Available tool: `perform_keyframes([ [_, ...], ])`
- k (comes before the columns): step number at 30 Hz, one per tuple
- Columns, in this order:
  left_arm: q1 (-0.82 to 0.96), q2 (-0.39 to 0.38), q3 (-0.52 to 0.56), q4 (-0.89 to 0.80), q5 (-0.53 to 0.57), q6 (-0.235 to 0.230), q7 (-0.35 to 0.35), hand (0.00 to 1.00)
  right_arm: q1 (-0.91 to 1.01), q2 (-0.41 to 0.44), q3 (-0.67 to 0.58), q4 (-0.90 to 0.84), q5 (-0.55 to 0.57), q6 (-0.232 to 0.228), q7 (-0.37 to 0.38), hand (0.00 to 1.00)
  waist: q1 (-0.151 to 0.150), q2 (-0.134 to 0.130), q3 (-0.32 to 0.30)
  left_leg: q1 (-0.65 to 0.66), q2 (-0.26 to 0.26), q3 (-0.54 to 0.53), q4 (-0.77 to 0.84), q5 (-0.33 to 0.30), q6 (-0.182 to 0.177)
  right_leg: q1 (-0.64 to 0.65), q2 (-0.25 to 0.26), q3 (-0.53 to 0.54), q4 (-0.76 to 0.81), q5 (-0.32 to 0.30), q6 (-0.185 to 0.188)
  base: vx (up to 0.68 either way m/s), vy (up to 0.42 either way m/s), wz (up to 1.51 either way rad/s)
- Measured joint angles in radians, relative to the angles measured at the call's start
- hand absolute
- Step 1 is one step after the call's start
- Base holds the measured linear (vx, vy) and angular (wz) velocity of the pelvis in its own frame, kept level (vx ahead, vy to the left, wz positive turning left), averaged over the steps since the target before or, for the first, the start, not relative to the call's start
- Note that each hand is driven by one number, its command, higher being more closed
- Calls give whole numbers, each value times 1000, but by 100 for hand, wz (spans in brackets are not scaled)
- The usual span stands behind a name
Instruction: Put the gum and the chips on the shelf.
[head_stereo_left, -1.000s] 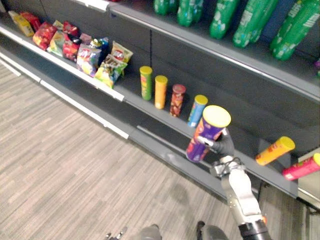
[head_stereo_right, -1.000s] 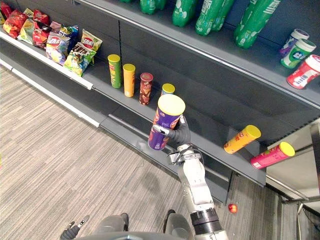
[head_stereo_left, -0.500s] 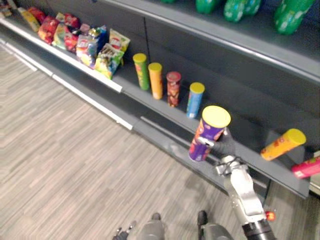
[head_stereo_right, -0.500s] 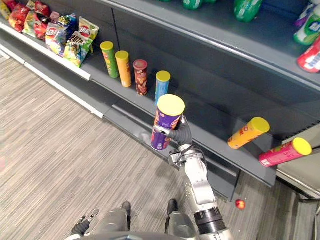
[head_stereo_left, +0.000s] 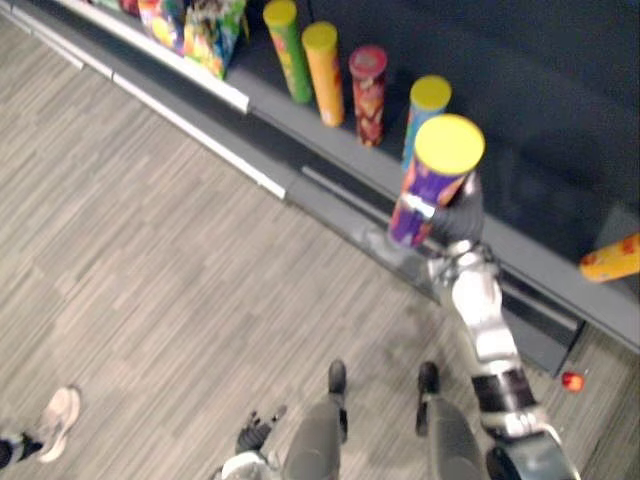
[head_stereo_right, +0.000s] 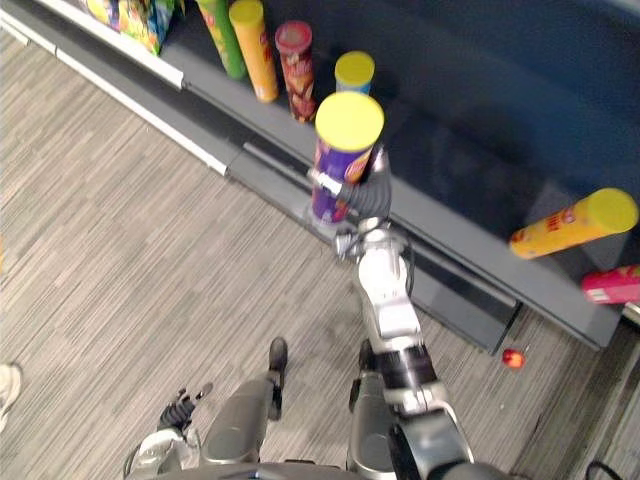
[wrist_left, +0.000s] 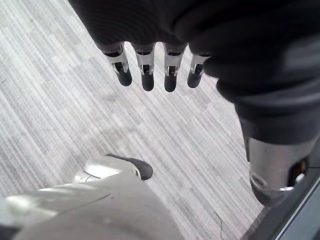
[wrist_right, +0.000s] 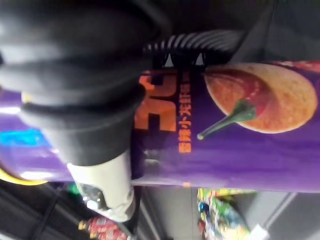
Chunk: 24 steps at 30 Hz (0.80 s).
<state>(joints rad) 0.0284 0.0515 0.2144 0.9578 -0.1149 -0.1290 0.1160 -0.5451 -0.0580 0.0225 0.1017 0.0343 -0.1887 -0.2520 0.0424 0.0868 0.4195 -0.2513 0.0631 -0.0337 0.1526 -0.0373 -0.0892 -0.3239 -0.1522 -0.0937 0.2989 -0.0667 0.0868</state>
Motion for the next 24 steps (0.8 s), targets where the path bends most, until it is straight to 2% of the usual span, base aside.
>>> perform_keyframes([
  [3, -23, -1, -31, -22, -1, -17, 24, 0, -121, -15, -127, 123, -33, 4, -101, 100, 19, 12, 25, -50, -19, 1, 32, 0, 0, -71, -22, 12, 79, -28, 2, -116, 2, 7],
  [8, -28, -2, -63, -38, -40, -26, 37, 0, -211, -83, -236, 191, -34, 13, -198, 100, 25, 33, 46, -105, -36, -2, 49, 3, 2, -150, -43, 19, 160, -53, -2, -99, -29, 7],
  [14, -34, -9, -84, -83, -42, -36, 37, 0, -244, -99, -300, 187, -38, 14, -250, 100, 26, 40, 49, -155, -28, 25, 62, 15, -3, -219, -56, 18, 229, -73, -12, -62, -60, 8],
  [19, -38, -28, -101, -141, -79, -38, 41, 0, -250, -94, -343, 139, -77, 18, -325, 100, 45, 52, 49, -194, -19, 54, 80, 22, -6, -268, -59, 25, 262, -79, -15, -21, -41, 1],
  [24, -43, -58, -126, -162, -81, -38, 47, 0, -305, -102, -371, 137, -76, 19, -351, 100, 45, 63, 50, -216, -15, 80, 85, 26, -5, -306, -60, 40, 279, -80, -17, -4, -33, -5],
])
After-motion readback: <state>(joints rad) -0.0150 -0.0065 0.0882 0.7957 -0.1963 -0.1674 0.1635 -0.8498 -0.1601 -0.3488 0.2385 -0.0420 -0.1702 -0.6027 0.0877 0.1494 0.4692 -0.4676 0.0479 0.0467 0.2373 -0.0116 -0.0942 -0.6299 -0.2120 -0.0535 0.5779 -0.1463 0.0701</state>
